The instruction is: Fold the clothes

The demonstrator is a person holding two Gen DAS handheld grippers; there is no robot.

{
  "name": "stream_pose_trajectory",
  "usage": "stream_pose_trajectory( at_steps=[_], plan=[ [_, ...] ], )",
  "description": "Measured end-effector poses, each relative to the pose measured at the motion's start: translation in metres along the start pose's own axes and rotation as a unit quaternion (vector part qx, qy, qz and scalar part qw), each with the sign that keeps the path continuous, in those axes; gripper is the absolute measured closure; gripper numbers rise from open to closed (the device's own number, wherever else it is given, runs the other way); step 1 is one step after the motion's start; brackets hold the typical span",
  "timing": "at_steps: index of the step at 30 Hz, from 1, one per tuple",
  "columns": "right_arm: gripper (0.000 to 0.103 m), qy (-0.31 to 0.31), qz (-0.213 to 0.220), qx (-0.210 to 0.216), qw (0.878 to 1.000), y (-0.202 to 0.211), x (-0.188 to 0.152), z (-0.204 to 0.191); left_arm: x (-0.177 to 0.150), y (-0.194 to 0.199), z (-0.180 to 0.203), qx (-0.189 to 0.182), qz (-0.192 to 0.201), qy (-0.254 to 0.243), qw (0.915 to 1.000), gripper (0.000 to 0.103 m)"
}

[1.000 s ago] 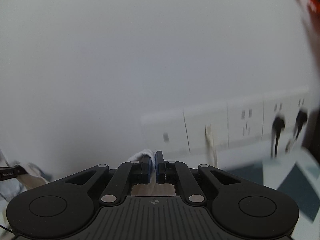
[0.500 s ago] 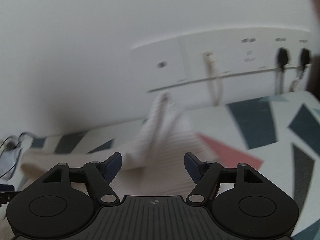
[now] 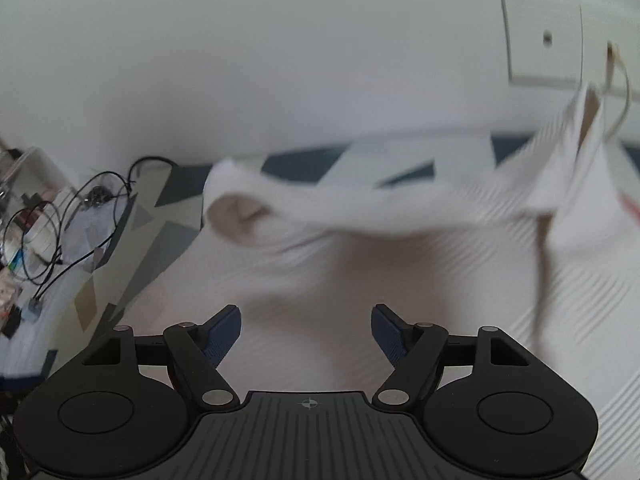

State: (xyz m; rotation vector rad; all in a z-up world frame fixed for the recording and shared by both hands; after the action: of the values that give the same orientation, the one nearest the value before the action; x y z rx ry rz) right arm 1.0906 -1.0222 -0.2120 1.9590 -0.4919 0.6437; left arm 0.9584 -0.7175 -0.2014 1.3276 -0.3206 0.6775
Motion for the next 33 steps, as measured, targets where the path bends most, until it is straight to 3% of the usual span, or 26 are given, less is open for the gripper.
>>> stream_pose_trajectory(
  at_steps=[2,6,10,11,12,13,14,17,22,25,26,27,30,33],
  plan=[
    [0.034,-0.013,-0.01,-0.012,1.0,-0.011,-0.008,-0.008,-0.009,-0.005,0.0,-0.02,-0.016,-0.012,0.9996,0.013],
    [0.034,-0.005,-0.013,-0.033,0.999,-0.028,-0.015,-0.022,-0.014,-0.021,0.012,-0.025,-0.012,-0.097,0.9949,0.013],
    [0.034,-0.016,-0.01,-0.046,0.999,-0.036,-0.018,-0.027,-0.006,-0.041,0.013,-0.05,-0.017,-0.076,0.9957,0.015],
    [0.034,-0.019,-0.007,-0.05,0.999,-0.036,-0.018,-0.026,-0.005,-0.043,0.013,-0.054,-0.02,-0.07,0.9959,0.026],
    [0.034,-0.021,-0.004,-0.053,0.998,-0.036,-0.018,-0.026,-0.003,-0.047,0.012,-0.047,-0.016,-0.072,0.9961,0.048],
    [0.034,-0.022,0.002,-0.056,0.998,-0.035,-0.018,-0.026,0.0,-0.047,0.012,-0.041,-0.005,-0.087,0.9953,0.059],
    [0.034,-0.023,0.007,-0.059,0.998,-0.034,-0.018,-0.025,0.002,-0.046,0.015,-0.048,-0.008,-0.095,0.9943,0.094],
    [0.034,-0.019,0.014,-0.063,0.998,-0.037,-0.016,-0.023,0.008,-0.041,0.021,-0.057,-0.01,-0.12,0.9911,0.097],
    [0.04,0.006,0.024,-0.049,0.998,-0.054,0.007,-0.029,0.04,-0.011,-0.008,-0.019,0.058,-0.121,0.9907,0.099],
    [0.055,0.047,0.045,-0.044,0.997,-0.072,0.04,-0.036,0.073,0.014,-0.037,0.029,0.109,-0.099,0.9887,0.1],
    [0.066,0.058,0.058,-0.052,0.995,-0.077,0.053,-0.038,0.085,0.024,-0.044,0.049,0.13,-0.093,0.9859,0.1],
    [0.069,0.065,0.075,-0.067,0.993,-0.08,0.067,-0.038,0.096,0.033,-0.052,0.068,0.151,-0.087,0.9824,0.1],
    [0.067,0.032,0.13,-0.105,0.985,-0.079,0.101,-0.033,0.122,0.057,-0.068,0.106,0.202,-0.064,0.9716,0.1],
    [0.06,-0.009,0.134,-0.092,0.987,-0.079,0.108,-0.032,0.128,0.057,-0.078,0.101,0.202,-0.024,0.974,0.099]
  ],
)
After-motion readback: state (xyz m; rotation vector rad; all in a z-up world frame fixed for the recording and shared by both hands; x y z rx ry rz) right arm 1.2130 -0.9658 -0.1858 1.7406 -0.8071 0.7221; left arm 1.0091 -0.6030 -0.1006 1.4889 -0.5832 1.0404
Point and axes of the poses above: each gripper's, at about its wrist camera, not at the fingertips, and y roughly against the way its jaws point, z to its right, x to its top, the point moved 9 cm from there along -y, roughly the way its jaws point, and after that the axes turned 6 degrees about z, right-handed, at the moved point
